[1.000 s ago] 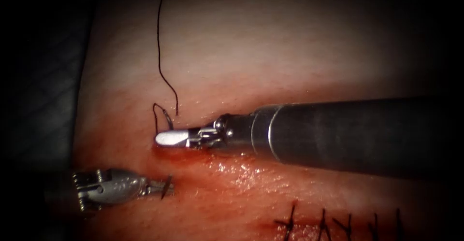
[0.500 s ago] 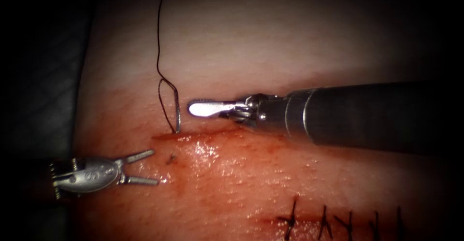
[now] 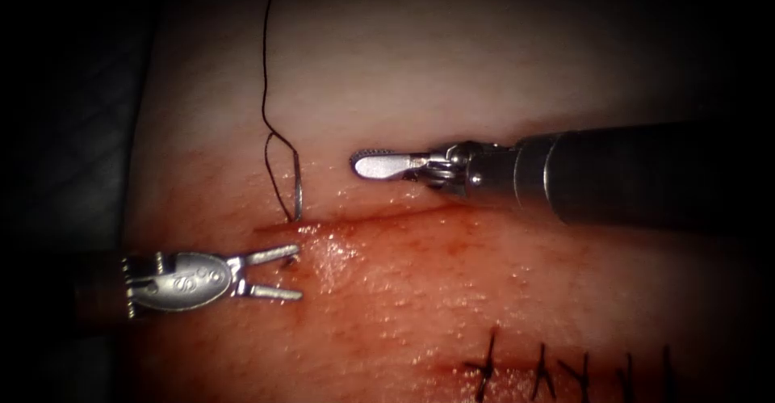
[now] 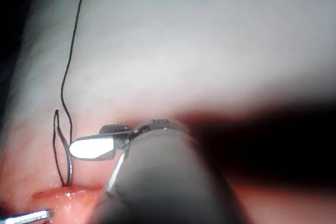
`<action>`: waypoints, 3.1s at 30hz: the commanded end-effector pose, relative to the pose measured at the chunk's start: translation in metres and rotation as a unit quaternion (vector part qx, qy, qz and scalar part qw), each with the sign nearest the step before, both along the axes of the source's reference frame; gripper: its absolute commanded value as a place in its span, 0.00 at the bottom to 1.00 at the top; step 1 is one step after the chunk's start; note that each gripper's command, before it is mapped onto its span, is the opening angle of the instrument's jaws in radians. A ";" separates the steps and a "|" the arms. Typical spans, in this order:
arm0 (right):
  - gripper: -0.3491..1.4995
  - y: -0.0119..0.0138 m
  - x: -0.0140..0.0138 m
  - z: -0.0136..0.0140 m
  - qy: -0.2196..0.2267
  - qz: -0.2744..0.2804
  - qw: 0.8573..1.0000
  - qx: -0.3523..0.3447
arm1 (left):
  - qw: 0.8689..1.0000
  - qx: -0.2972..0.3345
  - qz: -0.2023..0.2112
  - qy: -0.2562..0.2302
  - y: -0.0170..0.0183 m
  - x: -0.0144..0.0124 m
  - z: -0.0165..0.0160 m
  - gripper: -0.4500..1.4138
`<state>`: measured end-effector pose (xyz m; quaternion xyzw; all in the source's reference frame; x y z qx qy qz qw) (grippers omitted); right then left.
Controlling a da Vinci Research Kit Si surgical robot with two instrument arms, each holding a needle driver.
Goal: Wound Closure
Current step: Grab the needle with the left gripper to pull it through, then use the right gripper to pull the suture through until a short suture tail remains.
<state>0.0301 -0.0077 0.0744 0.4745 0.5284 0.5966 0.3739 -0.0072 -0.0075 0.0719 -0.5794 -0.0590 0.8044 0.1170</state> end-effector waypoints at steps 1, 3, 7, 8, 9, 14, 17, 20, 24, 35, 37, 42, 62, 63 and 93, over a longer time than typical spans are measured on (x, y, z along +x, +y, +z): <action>0.69 -0.0001 0.0007 0.0005 0.001 -0.001 1.000 -0.001 | 1.000 0.001 0.000 -0.002 0.0001 -0.0007 0.0008 0.30; 0.69 -0.0003 0.0007 0.0003 -0.002 -0.001 1.000 -0.015 | 1.000 0.000 0.002 -0.005 0.0003 -0.0009 0.0011 0.28; 0.77 -0.0005 0.0003 -0.0002 -0.016 -0.005 0.995 -0.101 | 1.000 0.003 0.019 -0.008 0.0007 -0.0007 0.0018 0.05; 0.79 -0.0005 0.0002 -0.0003 -0.018 -0.007 0.993 -0.118 | 1.000 0.004 0.025 -0.007 0.0008 -0.0006 0.0019 0.00; 0.80 -0.0006 0.0000 -0.0007 -0.026 -0.007 0.987 -0.157 | 0.999 0.007 0.036 -0.007 0.0009 -0.0004 0.0021 0.00; 0.79 -0.0016 0.0001 -0.0026 -0.064 -0.086 0.945 -0.310 | 0.998 0.019 0.052 -0.010 0.0012 -0.0003 0.0024 0.00; 0.75 -0.0026 0.0005 -0.0038 -0.062 -0.155 0.917 -0.361 | 0.997 0.047 0.051 -0.017 0.0012 -0.0003 0.0024 0.00; 0.72 -0.0040 0.0010 -0.0052 -0.063 -0.190 0.887 -0.416 | 0.994 0.098 0.041 -0.026 0.0013 -0.0003 0.0023 0.00; 0.66 -0.0055 0.0015 -0.0058 -0.065 -0.189 0.855 -0.478 | 0.985 0.168 0.028 -0.032 0.0019 -0.0001 0.0022 0.00; 0.56 -0.0083 0.0044 -0.0030 -0.171 -0.268 0.793 -0.519 | 0.956 0.288 0.008 -0.054 0.0026 0.0002 0.0018 0.00; 0.55 -0.0083 0.0046 -0.0024 -0.197 -0.295 0.775 -0.524 | 0.948 0.311 0.010 -0.062 0.0026 0.0002 0.0016 0.00; 0.55 -0.0086 0.0046 -0.0012 -0.221 -0.317 0.759 -0.524 | 0.896 0.437 0.006 -0.081 0.0027 0.0009 0.0005 0.00; 0.51 -0.0101 0.0046 -0.0002 -0.208 -0.328 0.752 -0.533 | 0.844 0.512 0.063 -0.145 0.0023 0.0032 -0.0095 0.00; 0.51 -0.0101 0.0046 -0.0003 -0.208 -0.327 0.752 -0.533 | 0.857 0.488 0.070 -0.151 0.0022 0.0034 -0.0100 0.00; 0.61 -0.0063 0.0078 -0.0055 -0.158 -0.217 0.789 -0.552 | 0.980 0.060 0.067 -0.178 -0.0022 0.0060 -0.0193 0.00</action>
